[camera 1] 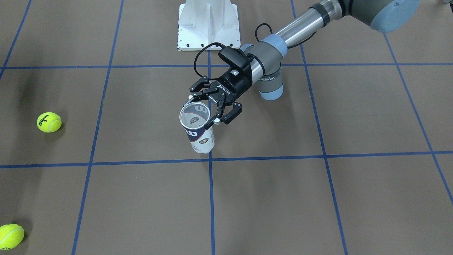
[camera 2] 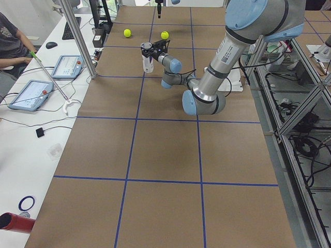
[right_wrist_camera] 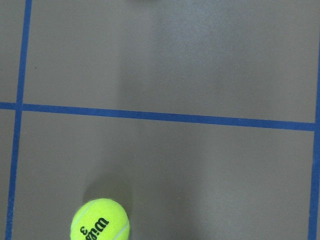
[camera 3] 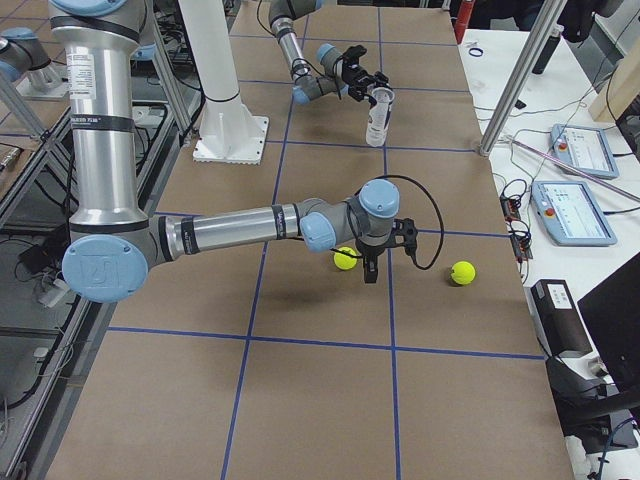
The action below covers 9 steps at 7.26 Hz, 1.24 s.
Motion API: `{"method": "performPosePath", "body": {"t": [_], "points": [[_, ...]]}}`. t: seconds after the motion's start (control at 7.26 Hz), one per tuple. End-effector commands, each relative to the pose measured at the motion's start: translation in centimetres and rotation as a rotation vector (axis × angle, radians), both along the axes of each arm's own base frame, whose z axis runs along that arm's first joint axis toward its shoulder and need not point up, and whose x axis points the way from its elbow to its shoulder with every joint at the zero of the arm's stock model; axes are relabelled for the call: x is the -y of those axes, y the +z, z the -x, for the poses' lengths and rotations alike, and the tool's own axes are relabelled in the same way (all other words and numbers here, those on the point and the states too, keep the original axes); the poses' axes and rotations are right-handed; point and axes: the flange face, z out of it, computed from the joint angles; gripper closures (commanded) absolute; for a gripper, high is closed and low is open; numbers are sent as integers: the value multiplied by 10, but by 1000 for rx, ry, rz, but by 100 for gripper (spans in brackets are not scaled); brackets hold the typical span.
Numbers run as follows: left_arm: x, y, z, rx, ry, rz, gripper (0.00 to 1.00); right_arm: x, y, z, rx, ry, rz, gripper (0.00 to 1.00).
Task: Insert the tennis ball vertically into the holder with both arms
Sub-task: 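Hold the can with the left gripper while the right reaches for the nearer ball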
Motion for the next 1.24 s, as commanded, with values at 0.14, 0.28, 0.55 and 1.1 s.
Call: {"method": "performPosePath", "body": {"t": [0.14,0.28,0.55,1.1], "points": [[-22,23,-15,-29,6,16,19,-1,-2,5,3,-7,-2,1],[-23,24,-17,-25,5,18,19,-1,-2,7,4,-12,-1,1],[-26,25,-19,-23,10,18,19,-5,-4,26,5,-48,-3,1],[-30,25,-22,-27,2,30,18,-21,-17,91,-13,-42,-22,1]]}}
